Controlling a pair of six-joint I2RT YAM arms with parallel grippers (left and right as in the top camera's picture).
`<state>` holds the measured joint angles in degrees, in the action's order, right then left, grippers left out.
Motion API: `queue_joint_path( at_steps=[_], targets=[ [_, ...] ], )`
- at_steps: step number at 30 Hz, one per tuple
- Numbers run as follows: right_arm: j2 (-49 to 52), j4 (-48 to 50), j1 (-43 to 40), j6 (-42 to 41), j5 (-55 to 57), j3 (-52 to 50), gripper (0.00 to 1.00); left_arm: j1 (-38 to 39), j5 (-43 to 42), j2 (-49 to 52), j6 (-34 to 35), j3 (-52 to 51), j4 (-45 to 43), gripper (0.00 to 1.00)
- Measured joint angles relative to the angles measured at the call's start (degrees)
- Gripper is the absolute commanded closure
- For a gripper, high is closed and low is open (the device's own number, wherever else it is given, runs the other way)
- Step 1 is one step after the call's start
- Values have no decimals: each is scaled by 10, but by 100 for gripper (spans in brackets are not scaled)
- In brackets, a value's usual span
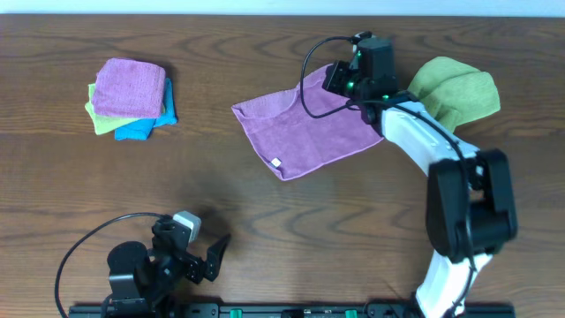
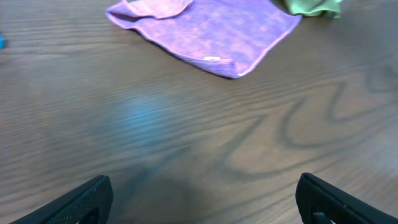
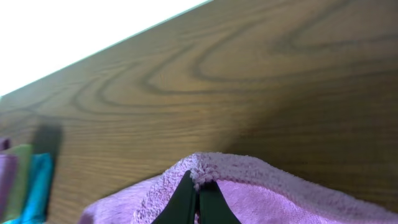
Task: Fold the cloth
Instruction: 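Pull the pink cloth up and right to flatten it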
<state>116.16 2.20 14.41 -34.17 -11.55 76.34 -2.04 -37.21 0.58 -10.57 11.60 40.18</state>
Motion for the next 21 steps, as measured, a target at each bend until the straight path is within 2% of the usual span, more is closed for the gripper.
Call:
queue_joint_path(
  at_steps=[6,12,20,21],
  targets=[
    [97,35,0,-2,3,48,98,0,-55,0,0,0,-1,5],
    [192,43,0,-4,6,157,98,0,-90,0,1,0,-1,5],
    [220,45,0,-3,49,220,98,0,-96,0,16,0,-1,5],
    [220,45,0,-3,54,223,94,0,-96,0,18,0,-1,5]
  ],
)
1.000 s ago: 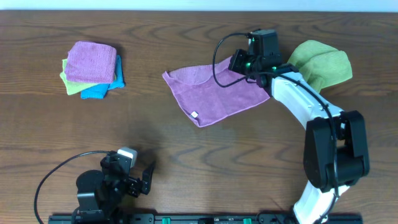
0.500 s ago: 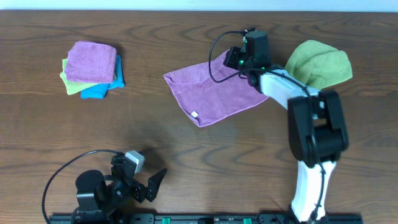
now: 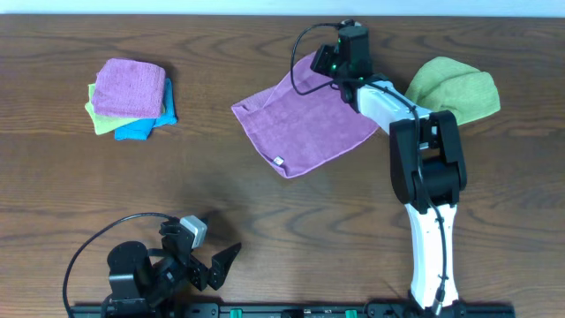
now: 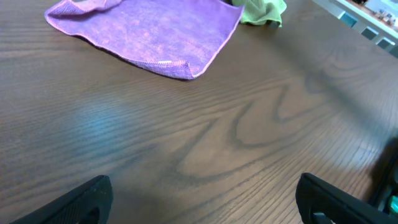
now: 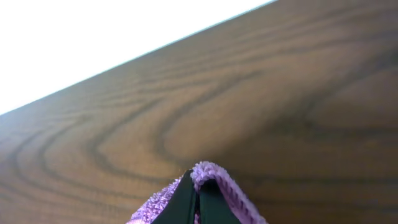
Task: Fold the cloth
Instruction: 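Pull the pink cloth up and right to flatten it, then move the left gripper to the pink cloth's lower left corner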
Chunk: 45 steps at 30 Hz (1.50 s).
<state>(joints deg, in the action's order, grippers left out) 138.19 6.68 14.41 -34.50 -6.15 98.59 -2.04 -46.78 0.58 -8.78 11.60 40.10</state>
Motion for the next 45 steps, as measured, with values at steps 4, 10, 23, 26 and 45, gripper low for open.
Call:
queue_joint_path(
  at_steps=[4,10,23,26,45],
  targets=[
    [0,0,0,5,23,2,80,0,0,0,6,0,0,5],
    [0,3,0,6,59,2,42,0,0,0,14,0,0,5],
    [-7,-16,0,8,63,10,10,0,-5,0,17,0,1,5],
    [-24,-75,0,15,60,10,7,0,-4,0,30,0,0,5],
    [-292,-531,-48,111,2,19,1,0,36,219,197,168,-99,5]
  ],
)
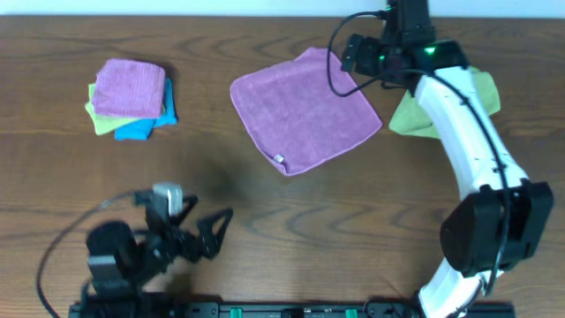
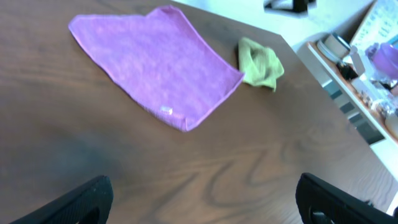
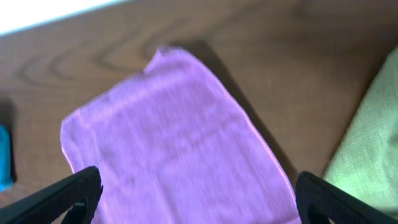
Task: Fold the cloth
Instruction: 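Move the left gripper to the pink cloth's lower left corner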
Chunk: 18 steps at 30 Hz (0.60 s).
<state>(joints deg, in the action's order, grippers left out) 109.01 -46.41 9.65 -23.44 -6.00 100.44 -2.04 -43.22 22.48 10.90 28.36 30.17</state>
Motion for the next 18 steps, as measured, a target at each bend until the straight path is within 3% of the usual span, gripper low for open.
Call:
queue_joint_path(
  at_steps=[10,18],
  targets=[
    [0,-99,-68,31,-125,0,1,39,1,378,10,292,121,5],
    [0,-128,-89,49,-162,0,1,64,-39,545,18,343,128,5]
  ],
)
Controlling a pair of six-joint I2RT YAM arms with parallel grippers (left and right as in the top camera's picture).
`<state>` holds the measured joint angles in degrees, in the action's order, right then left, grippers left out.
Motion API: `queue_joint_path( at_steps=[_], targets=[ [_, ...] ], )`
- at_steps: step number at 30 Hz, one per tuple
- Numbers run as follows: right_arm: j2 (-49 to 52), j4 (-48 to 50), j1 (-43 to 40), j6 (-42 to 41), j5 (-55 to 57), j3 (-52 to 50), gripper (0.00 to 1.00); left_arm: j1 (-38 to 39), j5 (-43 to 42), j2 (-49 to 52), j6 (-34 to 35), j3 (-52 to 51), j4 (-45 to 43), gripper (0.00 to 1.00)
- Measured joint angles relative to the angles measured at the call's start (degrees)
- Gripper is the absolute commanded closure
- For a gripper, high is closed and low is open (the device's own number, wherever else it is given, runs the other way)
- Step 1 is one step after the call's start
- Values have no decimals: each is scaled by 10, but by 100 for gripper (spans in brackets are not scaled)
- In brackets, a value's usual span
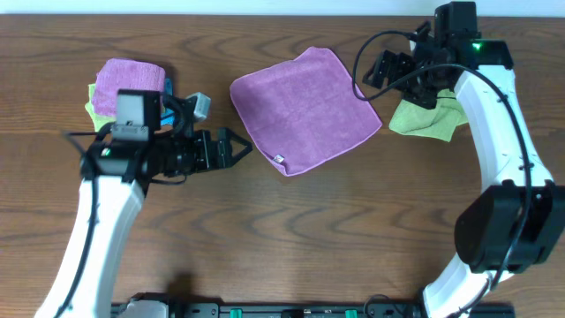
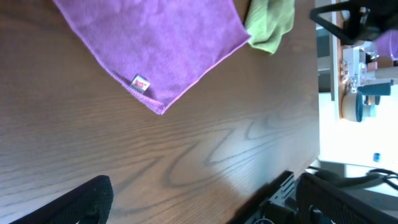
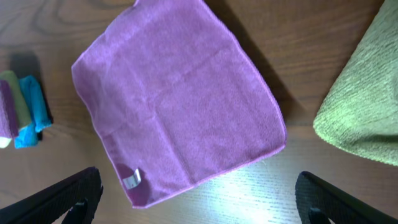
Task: Fold the cloth
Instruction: 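Move the left gripper to the pink cloth's lower left corner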
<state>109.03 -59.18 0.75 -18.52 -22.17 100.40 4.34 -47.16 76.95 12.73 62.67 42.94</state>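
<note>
The purple cloth (image 1: 305,110) lies spread flat as a tilted square at the middle back of the table, its white tag (image 1: 277,160) at the near corner. It fills much of the right wrist view (image 3: 180,106) and the top of the left wrist view (image 2: 155,43). My left gripper (image 1: 237,148) is open just left of the near corner, holding nothing. My right gripper (image 1: 404,79) hangs open above the table to the cloth's right, between it and the green cloth, and is empty too.
A crumpled green cloth (image 1: 437,110) lies right of the purple one, partly under my right arm. A stack of folded cloths (image 1: 128,93), purple on top of green and blue, sits at the back left. The table's far edge runs close behind the cloth.
My left arm was low at the table's front edge and now reaches up beside the cloth's near corner. My right gripper has shifted right, off the cloth's far corner. The cloth has not moved.
At first my right gripper was shut on the cloth's far corner, with the cloth partly doubled over. Then it held that corner farther back. Later the cloth lay flat and the gripper hung open above it. Now both grippers are open beside the flat cloth.
</note>
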Motion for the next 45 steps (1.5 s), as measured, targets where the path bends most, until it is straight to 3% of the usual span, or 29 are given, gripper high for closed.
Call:
queue_joint_path(
  at_steps=[4,13,21,33,45],
  targets=[
    [0,-8,0,4,-3,0,1,0,-4,54,61,0,-37,5],
    [0,-32,0,10,12,0,1,41,26,160,292,0,-114,5],
    [0,-31,-14,12,20,-41,1,99,56,188,447,-19,-197,5],
    [0,53,-36,10,-17,-148,3,128,86,189,574,-147,-364,5],
    [0,119,-36,-8,-28,-200,7,170,153,189,638,-153,-415,5]
  ],
)
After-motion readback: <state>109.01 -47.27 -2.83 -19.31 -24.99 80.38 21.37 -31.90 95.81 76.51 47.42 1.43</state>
